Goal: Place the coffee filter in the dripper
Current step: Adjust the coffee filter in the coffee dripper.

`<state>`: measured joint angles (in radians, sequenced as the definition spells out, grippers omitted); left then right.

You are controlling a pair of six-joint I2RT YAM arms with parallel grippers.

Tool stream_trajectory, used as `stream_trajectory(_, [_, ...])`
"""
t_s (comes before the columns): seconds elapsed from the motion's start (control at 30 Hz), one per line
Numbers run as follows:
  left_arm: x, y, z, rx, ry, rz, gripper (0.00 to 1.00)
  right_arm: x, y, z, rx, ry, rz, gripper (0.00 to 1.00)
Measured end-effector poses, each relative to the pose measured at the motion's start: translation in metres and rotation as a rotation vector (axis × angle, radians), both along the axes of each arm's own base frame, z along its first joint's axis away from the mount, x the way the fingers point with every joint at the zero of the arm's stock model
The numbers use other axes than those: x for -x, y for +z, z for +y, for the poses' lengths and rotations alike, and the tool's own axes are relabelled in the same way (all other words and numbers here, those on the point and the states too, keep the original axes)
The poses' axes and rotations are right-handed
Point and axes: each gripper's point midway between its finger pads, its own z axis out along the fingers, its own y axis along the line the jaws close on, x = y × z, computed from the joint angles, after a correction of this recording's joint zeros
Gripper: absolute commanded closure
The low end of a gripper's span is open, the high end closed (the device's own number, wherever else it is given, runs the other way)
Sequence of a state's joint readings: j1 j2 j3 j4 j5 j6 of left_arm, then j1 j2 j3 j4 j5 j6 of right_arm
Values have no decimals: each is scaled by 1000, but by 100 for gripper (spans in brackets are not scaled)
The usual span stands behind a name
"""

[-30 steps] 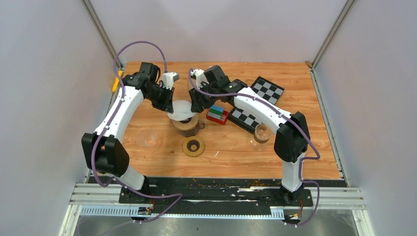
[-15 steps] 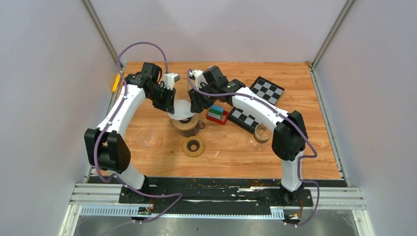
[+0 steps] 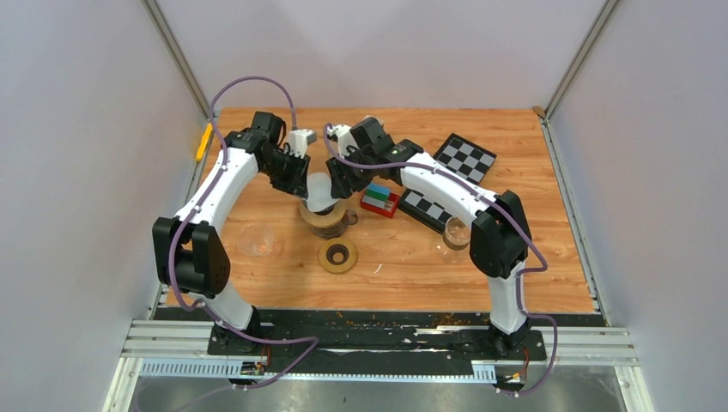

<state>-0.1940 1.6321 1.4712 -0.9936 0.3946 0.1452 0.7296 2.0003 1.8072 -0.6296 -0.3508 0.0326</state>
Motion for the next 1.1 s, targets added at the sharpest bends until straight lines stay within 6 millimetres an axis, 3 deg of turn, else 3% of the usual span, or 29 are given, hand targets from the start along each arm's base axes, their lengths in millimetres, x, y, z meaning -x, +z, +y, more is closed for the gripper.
stream_trajectory(0.47, [-2, -10, -4, 16, -8, 3, 67, -5, -7, 5, -2, 1, -3, 52])
stream_trajectory(0.8, [1, -12, 1, -9, -20, 7, 48, -7, -6, 4, 4, -3, -9, 47])
stream_trajectory(1.1, [1, -4, 6, -38, -14, 4, 40, -5, 1, 3, 10, 1, -7, 44])
